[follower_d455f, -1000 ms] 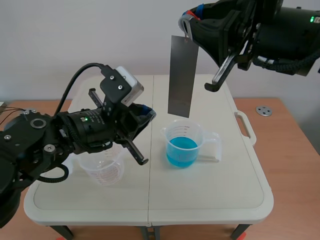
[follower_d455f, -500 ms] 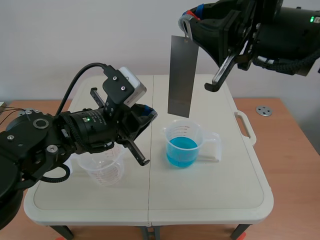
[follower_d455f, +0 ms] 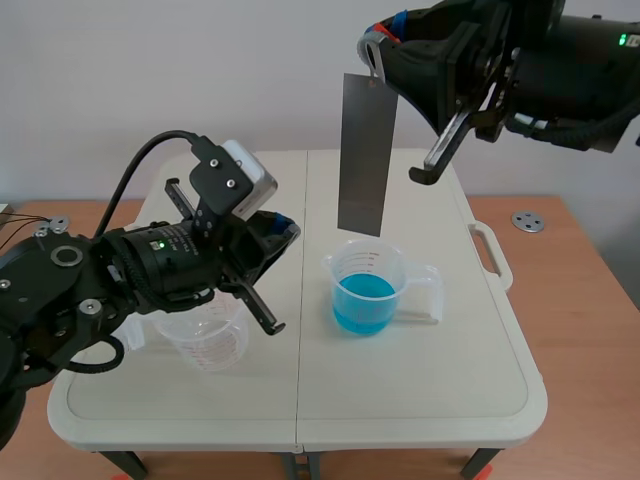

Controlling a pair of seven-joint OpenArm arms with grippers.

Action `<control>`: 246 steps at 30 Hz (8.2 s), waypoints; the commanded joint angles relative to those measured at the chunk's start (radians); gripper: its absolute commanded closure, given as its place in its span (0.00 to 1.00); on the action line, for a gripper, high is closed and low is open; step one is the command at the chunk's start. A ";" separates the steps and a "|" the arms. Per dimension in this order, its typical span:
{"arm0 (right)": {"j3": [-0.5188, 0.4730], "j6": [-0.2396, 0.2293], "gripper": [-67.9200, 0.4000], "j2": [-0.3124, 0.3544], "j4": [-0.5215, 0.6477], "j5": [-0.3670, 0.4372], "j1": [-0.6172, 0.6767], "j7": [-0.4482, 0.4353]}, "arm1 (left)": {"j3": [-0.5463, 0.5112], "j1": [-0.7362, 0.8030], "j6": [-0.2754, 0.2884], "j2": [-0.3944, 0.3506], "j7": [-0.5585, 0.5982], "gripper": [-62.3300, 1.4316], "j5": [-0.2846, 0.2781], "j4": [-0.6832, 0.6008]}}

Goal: Hold the metal plate by the orange handle, dip it into the blue solution, take it out and point at it, then put the plate back in the beaker on the left.
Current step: 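Raise the plate and point at it, then put the plate into the left beaker, then return to the home posture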

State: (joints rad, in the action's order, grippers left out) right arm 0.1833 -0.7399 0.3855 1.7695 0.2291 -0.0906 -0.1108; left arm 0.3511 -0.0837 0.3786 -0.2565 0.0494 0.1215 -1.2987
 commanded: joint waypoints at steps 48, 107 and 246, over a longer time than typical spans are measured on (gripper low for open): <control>0.003 -0.006 0.98 0.008 0.021 0.048 -0.035 -0.014 | -0.718 0.969 0.014 -0.313 0.354 0.95 -0.265 -0.438; 0.407 0.101 0.98 -0.267 -0.066 -0.086 -0.228 0.121 | -0.870 1.120 -0.003 -0.007 0.396 0.95 -0.103 -0.436; 0.522 0.270 0.25 -0.325 -0.549 -0.192 -0.222 0.019 | -0.870 1.119 -0.024 -0.007 0.400 0.95 -0.102 -0.436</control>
State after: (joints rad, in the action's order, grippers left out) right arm 0.7128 -0.4793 0.0612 1.2156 0.0235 -0.2985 -0.0776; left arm -0.5095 1.0222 0.3595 -0.2634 0.4316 0.0330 -1.7237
